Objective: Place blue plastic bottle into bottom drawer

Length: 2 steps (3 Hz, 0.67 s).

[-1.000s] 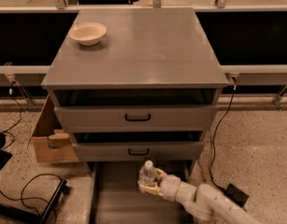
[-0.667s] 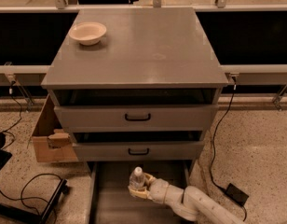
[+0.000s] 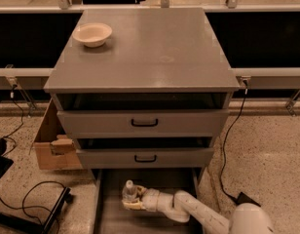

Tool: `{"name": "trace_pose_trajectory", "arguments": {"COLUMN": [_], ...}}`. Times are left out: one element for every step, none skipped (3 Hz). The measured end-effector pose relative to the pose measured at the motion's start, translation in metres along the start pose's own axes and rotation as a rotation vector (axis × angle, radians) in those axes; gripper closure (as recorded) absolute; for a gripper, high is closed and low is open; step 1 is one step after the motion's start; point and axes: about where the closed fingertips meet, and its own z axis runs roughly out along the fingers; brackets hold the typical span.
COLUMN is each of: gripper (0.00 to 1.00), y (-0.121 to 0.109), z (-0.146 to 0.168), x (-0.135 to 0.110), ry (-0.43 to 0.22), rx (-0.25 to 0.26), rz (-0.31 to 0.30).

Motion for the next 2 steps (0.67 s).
{"name": "trace_pose_trajectory", "arguments": {"gripper": [1.0,1.0], "y": [0.0,0.0], "z": [0.03,0.049], "x": [0.036,0.064], "ry": [0.009,0.02], "rx": [-0.051,-0.075], "rz": [0.022,0.045]}}
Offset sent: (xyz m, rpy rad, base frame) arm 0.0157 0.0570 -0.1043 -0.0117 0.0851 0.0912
